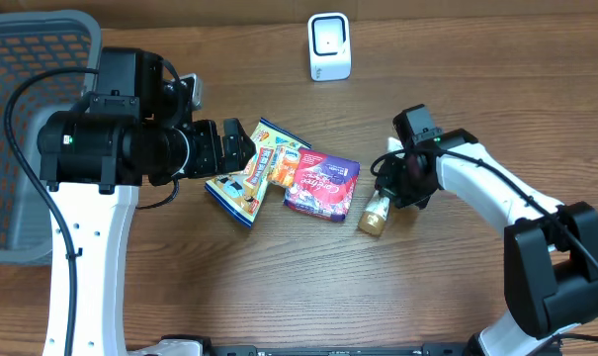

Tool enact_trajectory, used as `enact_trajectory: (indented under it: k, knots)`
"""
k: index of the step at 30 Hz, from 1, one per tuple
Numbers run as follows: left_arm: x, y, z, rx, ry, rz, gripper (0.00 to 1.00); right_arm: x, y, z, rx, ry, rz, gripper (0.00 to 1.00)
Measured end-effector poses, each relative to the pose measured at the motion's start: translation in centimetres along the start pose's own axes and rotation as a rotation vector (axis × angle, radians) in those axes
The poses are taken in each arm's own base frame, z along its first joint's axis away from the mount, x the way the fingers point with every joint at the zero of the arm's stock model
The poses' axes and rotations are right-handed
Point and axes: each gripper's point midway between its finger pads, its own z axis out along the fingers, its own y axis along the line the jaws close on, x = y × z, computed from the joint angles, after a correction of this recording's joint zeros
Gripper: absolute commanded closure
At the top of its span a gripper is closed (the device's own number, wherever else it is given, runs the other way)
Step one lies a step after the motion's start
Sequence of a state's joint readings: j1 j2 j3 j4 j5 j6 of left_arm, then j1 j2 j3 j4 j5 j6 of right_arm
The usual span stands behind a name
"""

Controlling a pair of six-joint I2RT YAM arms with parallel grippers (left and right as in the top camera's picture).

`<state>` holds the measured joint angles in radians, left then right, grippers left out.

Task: Scan the item barcode
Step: 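Lift the Pantene tube with the right gripper toward the scanner, then move the tube in front of the white scanner with right gripper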

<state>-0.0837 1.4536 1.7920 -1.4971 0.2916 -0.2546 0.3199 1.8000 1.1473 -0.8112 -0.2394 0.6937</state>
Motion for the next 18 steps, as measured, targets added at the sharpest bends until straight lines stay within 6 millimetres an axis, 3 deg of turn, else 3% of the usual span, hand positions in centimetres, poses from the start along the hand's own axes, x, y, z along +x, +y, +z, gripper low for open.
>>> enact_trajectory:
  k: [3,7,10,14,18]
  knots:
    - [-0.1,0.4,0.0,-0.023,-0.006,0.000,0.00,-0.3,2.7,-1.5,-0.129,0.034,-0.144,0.96]
    - [-0.2,0.9,0.0,-0.053,-0.013,0.000,0.00,-1.1,8.6,-6.5,-0.459,0.049,-0.368,0.96]
    - [-0.3,1.2,0.0,-0.068,-0.019,0.000,0.00,-1.1,11.6,-10.8,-0.692,0.039,-0.489,0.96]
    - [-0.5,1.5,-0.1,-0.088,-0.027,0.001,0.00,0.3,13.8,-16.1,-1.005,0.069,-0.648,0.96]
    - [-0.6,1.7,-0.1,-0.100,-0.031,0.001,0.00,2.3,14.5,-18.6,-1.165,0.150,-0.706,0.96]
